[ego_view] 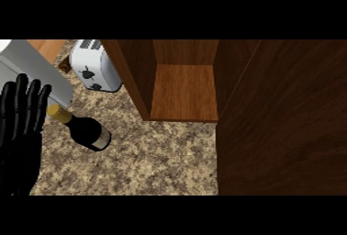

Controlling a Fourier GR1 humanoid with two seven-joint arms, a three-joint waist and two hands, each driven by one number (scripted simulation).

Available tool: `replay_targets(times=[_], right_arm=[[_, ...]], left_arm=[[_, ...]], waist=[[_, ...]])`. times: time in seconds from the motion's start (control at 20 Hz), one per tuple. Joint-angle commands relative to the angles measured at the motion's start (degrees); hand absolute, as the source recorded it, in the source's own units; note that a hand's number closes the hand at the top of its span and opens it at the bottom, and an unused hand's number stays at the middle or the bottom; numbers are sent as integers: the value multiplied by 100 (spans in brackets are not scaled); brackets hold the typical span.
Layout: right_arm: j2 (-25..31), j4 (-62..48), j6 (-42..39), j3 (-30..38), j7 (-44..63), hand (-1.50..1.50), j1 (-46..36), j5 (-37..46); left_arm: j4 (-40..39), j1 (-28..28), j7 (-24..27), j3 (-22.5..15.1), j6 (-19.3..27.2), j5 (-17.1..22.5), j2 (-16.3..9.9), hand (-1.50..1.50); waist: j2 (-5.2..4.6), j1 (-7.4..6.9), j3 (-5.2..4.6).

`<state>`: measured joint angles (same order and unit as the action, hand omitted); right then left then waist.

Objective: Pick up the wine, place it into the cabinet and close the cabinet

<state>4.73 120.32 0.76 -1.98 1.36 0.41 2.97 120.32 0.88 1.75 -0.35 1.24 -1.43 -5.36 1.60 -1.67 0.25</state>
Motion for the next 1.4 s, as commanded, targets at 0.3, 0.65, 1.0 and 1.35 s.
replay_targets(times=[0.3, 0.65, 1.0, 1.35], right_arm=[[24, 255, -676, -482, 266, -150, 519, -763], [494, 1326, -1034, -107, 1261, -150, 771, -1755], [242, 1494, -1121, -121, 1132, -150, 1179, -1623], [367, 1702, -983, 66, 1940, -150, 660, -1703]], left_arm=[[-723, -846, -830, 1520, 2653, -504, 510, -150], [-2141, -2324, -952, 1627, 3684, -901, 531, -150], [-2344, -2752, -1331, 1262, 4205, -1202, 443, -150], [-2546, -2455, -721, 1262, 4207, -648, 376, -150]], waist=[[-197, 226, -36], [-171, 298, -26], [-156, 202, -23], [-160, 184, -26]])
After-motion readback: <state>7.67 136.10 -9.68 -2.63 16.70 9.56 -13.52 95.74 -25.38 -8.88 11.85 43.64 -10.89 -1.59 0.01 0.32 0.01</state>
